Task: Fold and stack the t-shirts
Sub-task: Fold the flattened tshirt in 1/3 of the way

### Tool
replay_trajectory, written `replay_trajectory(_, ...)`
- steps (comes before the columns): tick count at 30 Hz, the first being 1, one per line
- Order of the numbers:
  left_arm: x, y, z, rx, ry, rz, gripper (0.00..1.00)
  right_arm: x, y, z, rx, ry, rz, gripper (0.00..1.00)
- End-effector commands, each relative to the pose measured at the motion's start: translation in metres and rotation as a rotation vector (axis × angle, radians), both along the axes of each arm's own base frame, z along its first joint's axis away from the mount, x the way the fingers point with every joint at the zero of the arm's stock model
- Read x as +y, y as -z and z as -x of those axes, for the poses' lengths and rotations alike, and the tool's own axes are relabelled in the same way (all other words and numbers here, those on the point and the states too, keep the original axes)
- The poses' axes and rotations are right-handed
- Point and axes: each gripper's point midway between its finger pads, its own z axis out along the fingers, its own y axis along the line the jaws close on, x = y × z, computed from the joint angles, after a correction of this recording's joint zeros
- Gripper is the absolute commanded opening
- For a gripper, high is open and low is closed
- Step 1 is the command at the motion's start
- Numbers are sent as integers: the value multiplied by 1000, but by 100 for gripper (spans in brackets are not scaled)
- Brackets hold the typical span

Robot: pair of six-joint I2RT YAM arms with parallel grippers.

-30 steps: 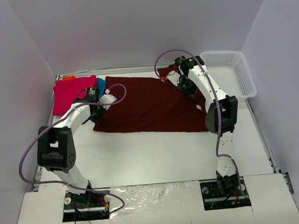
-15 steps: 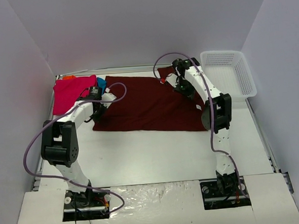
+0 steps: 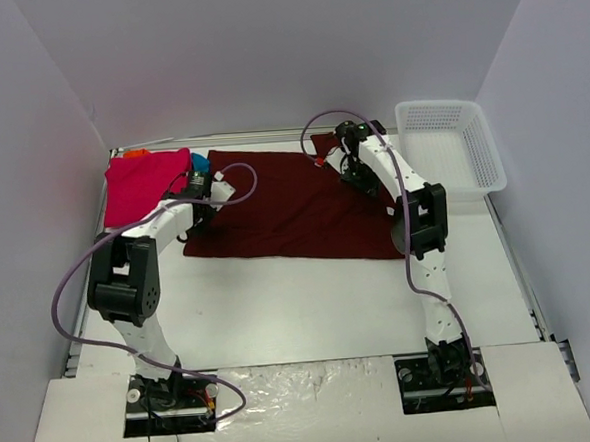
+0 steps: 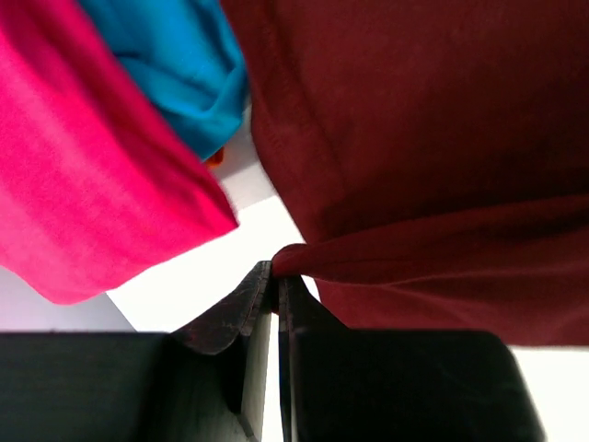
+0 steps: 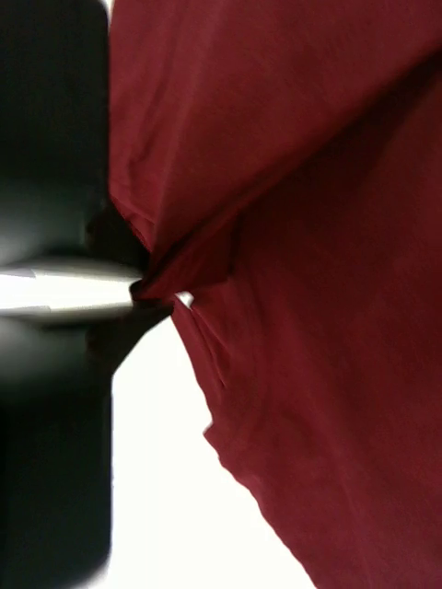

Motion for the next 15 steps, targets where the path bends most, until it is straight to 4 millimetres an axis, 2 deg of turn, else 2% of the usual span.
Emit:
replay_trajectory(1,2,-11,-17,-66,-35,-67,2,-15,0,-11,-43,47,74,23)
replay_trajectory(3,2,-6,-18,-64,-37,-101,12,-15,-1,-20,-90,73,81,24)
replay_trajectory(4,1,-4,-17,-59,-36,-107,22,-15,-3,-23,-108,82,80,36)
replay_trajectory(5,1,-4,-17,-64,-38,-113,41,-15,-7,-28,-139,94,75,45)
replay_trajectory(6,1,-4,-17,-67,-40,-116,47,-15,-10,-31,-157,106,72,50)
replay_trajectory(8,6,-8,-16,-81,-53,-134,57,-15,-21,-36,-204,121,57,52)
replay_trajectory(11,9,-18,-12,-114,-68,-143,63,-14,-44,-38,-262,143,32,54)
replay_trajectory(14,15,-34,-7,-150,-84,-141,67,-12,-65,-32,-294,148,-3,55)
replay_trajectory(15,18,-37,-5,-151,-92,-135,68,-15,-62,-25,-273,151,-2,56)
